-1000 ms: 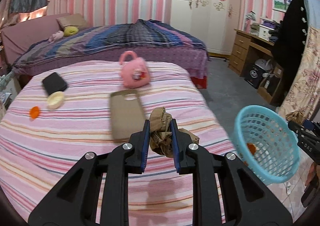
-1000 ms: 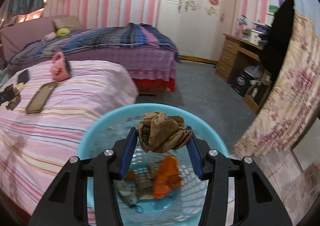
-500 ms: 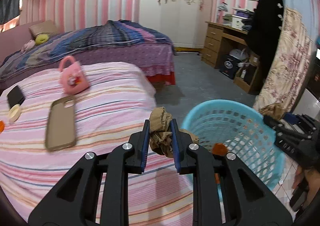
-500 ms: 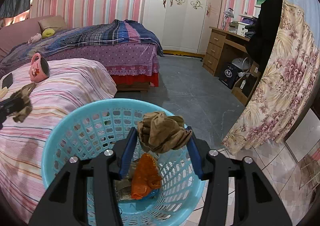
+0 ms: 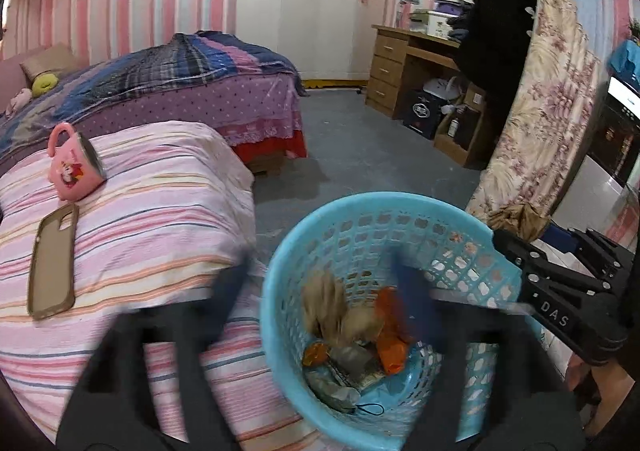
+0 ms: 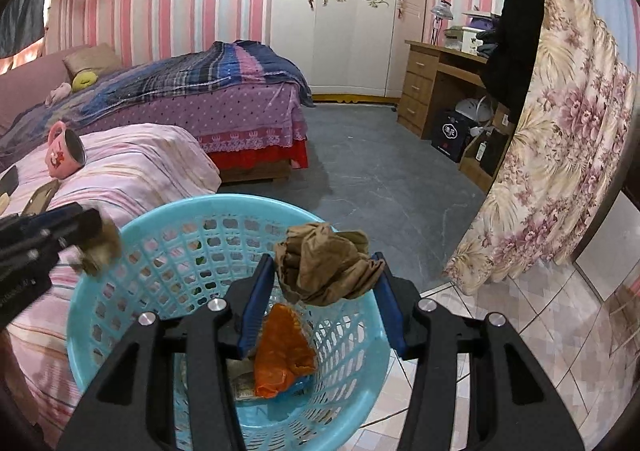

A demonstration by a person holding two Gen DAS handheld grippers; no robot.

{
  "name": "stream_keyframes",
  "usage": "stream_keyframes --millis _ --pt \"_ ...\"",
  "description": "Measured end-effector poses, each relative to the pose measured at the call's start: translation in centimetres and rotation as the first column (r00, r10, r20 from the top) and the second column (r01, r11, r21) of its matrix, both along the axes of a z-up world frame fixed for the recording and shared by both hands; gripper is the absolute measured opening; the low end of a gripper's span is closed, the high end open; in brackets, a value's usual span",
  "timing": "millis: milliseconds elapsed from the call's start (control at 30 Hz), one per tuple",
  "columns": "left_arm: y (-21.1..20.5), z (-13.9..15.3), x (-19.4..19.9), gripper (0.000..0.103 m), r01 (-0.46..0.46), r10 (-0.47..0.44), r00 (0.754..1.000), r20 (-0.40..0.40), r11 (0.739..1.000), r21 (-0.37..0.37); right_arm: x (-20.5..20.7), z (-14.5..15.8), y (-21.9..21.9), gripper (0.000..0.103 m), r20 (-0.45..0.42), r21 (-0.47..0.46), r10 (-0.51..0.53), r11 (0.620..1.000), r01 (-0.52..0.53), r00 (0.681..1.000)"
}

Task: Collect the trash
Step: 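Carry both brown items over the blue basket and open both tools to drop them, then move both open tools back over the bed toward the orange cup and lid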

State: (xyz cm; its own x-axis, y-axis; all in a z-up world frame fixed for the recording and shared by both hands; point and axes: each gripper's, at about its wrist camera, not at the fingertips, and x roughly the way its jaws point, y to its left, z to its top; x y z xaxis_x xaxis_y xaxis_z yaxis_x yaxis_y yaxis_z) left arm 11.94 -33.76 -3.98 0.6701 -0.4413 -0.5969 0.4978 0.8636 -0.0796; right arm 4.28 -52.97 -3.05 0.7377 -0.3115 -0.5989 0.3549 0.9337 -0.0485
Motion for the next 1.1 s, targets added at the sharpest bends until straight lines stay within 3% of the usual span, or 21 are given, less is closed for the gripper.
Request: stream_keyframes --millis 367,433,500,733,1100 --pt "4.5 -0.6 0.5 0.097 -0.12 0.118 0.992 0.038 0.99 0.068 0.2 -0.1 0.4 0.052 0.01 0.009 0.013 1.0 -0.013 1.0" --pt "5.7 -0.6 0.7 0.097 -0.138 0.136 0.99 0.035 0.988 0.066 0.4 -0.1 0.8 0.074 0.021 0.005 0.008 1.0 -0.008 1.0" --pt "7.1 -0.5 0.9 0.097 -0.16 0.157 0.987 0.037 0.985 0.069 0.7 -0.1 1.4 0.081 0.018 -0.001 0.013 1.0 -0.013 1.0" --pt "11.3 0.3 0.7 0.097 -0.223 0.218 0.974 0.067 0.972 0.075 2.0 0.2 3.7 0.094 0.01 -0.016 0.03 0.999 -0.03 0.999" --pt "18.6 1.5 1.2 0.097 -0.318 0.309 0.946 0.096 0.944 0.085 4.2 0.6 8.9 0.098 0.011 -0.018 0.077 0.997 -0.077 0.997"
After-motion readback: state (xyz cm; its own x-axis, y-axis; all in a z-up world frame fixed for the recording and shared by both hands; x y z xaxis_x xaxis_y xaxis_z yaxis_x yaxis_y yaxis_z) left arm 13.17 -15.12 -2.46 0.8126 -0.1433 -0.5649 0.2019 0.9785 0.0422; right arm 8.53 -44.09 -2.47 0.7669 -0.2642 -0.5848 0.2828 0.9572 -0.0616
